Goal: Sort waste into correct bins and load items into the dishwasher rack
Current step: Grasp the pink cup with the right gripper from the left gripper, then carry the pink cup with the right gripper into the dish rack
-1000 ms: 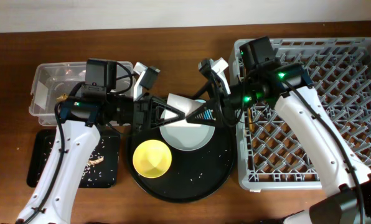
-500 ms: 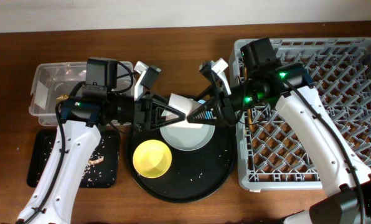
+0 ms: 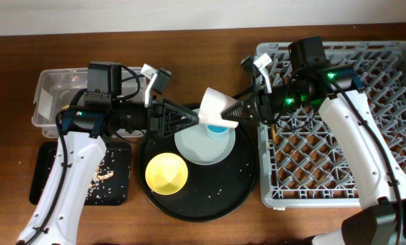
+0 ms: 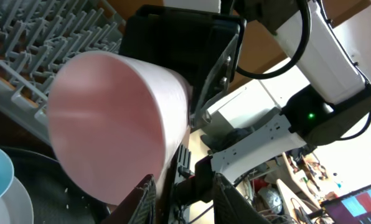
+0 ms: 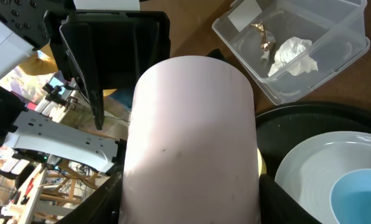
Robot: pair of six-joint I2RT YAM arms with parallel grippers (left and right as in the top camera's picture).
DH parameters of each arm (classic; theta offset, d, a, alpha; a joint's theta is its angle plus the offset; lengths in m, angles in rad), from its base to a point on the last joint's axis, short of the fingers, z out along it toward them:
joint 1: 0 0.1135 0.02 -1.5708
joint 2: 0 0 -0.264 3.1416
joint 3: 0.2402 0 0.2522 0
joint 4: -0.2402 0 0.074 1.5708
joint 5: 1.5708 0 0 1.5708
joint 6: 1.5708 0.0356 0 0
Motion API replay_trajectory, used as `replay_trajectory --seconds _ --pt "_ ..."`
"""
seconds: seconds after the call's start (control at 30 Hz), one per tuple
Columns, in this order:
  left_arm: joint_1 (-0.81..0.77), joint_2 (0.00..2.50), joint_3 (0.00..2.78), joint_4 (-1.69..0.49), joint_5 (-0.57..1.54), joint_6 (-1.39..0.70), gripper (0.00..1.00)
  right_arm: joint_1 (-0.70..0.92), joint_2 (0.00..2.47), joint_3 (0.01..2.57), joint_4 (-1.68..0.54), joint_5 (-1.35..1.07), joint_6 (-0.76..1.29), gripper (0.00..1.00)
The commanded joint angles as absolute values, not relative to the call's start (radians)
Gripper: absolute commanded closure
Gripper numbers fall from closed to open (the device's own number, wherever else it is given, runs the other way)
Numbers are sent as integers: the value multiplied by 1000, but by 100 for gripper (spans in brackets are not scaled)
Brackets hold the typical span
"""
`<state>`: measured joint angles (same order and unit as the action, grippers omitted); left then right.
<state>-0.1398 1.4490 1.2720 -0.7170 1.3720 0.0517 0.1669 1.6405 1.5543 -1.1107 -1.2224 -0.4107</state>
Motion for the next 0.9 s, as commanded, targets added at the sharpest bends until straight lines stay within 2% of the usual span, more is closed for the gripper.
replay_trajectory --seconds 0.0,0.2,0.33,0.47,0.63,0.7,0.73,0.77,0.8,0.87 --pt "-141 1432 1291 -719 1289 60 70 163 1629 1563 -1111 -1310 -402 54" --pt "-154 1432 1291 -740 1287 60 71 173 1629 1563 -1123 -1313 -402 54" --pt "-236 1432 1291 -750 1290 60 72 173 1629 1563 -1123 -1313 -402 54" --pt "-240 1432 1291 -842 1294 61 72 173 1629 1563 -1118 -1313 -402 54" --pt "-239 1432 1291 -838 1278 84 70 173 1629 1563 -1122 -1312 -402 54" --pt "-232 1432 1291 -817 1279 83 61 173 1629 1563 -1130 -1297 -402 54" --pt "-219 1432 1291 -804 1279 83 52 173 1629 1563 -1133 -1293 -402 54" --pt "-203 1432 1291 -793 1280 83 37 173 1629 1563 -1139 -1286 -402 54" --pt "-178 1432 1291 -793 1287 83 33 173 1629 1563 -1150 -1257 -402 55" --pt "-100 1432 1291 -789 1287 83 33 170 1629 1563 -1168 -1197 -402 55"
